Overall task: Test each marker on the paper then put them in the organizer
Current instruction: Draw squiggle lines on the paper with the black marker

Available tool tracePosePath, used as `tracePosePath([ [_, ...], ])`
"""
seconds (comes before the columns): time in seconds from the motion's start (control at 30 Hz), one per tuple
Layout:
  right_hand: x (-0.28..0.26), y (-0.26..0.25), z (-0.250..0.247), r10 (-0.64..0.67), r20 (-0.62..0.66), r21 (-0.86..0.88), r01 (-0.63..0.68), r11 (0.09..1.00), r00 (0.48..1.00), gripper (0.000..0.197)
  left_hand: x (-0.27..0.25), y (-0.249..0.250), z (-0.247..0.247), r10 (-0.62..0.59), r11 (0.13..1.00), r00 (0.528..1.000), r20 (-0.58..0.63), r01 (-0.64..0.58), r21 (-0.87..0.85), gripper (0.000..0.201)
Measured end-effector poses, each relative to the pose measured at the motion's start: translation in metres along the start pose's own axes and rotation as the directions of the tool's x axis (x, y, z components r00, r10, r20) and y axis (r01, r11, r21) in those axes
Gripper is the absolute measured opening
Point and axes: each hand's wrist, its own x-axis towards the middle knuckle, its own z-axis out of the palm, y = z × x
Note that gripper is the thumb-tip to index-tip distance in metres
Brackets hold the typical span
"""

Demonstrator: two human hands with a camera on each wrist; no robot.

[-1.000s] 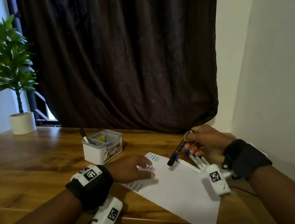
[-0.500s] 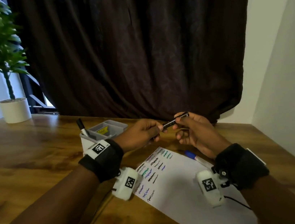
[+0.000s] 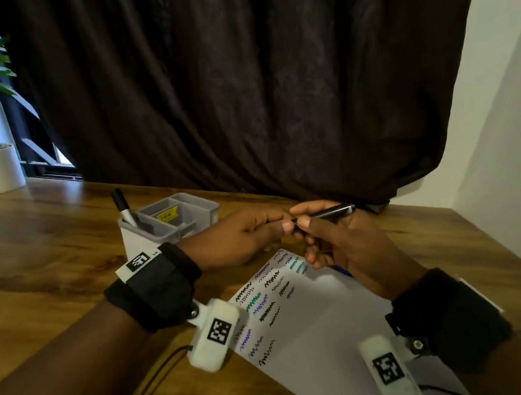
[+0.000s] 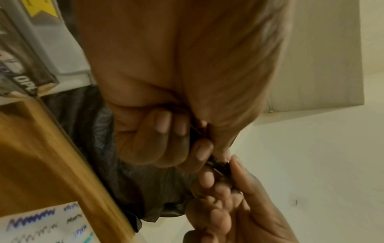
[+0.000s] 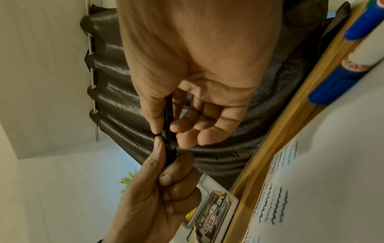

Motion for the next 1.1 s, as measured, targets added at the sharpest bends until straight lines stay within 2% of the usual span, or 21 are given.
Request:
tracePosePath([
  [0.07,-0.001,0.001,-0.002,-0.004,-0.024,0.008,0.004,1.000,1.000,0.010,-0.003,-0.003,0.000,-0.047,0.997,0.999,-0.009,0.047,-0.060,0.030],
  [0.2,-0.004,-0.003,-0.006,0.008,-0.038,0.055,-0.006,0.998,0.999,0.011,-0.003,-0.010,-0.004,-0.171,0.975,0.981,-0.093,0.155,-0.158,0.057],
  [0.3,-0.005,-0.005,-0.007,0.005,-0.073,0.032,-0.003,0.999,0.997,0.009,-0.003,-0.015,-0.005,-0.188,0.966,0.977,-0.103,0.164,-0.201,0.044],
  [0.4,-0.004,-0.004,-0.007,0.001,-0.115,0.020,0.001,1.000,0.993,0.017,-0.004,-0.013,-0.004,-0.166,0.973,0.975,-0.149,0.137,-0.185,0.016],
  [0.57,-0.005,-0.004,-0.004,0.002,-0.108,0.000,-0.002,1.000,0.994,0.029,-0.003,-0.012,-0.005,-0.137,0.978,0.963,-0.230,0.094,-0.187,0.026],
  [0.77,-0.004,-0.003,-0.006,0.015,-0.129,0.048,-0.008,0.999,0.991,0.015,-0.004,-0.011,-0.001,-0.206,0.939,0.963,-0.174,0.145,-0.311,0.032],
  [0.9,-0.005,-0.002,-0.005,0.017,-0.139,0.063,-0.008,0.998,0.990,0.015,-0.006,-0.010,-0.001,-0.258,0.908,0.958,-0.124,0.197,-0.370,0.047],
  [1.0,-0.006,-0.004,-0.004,0.030,-0.162,0.050,-0.022,0.999,0.986,0.016,-0.007,-0.008,0.000,-0.250,0.917,0.961,-0.115,0.196,-0.349,0.042],
  [1.1,-0.006,-0.005,-0.004,0.040,-0.190,0.029,-0.035,0.999,0.981,0.015,-0.008,-0.008,-0.001,-0.226,0.939,0.967,-0.116,0.184,-0.291,0.028],
])
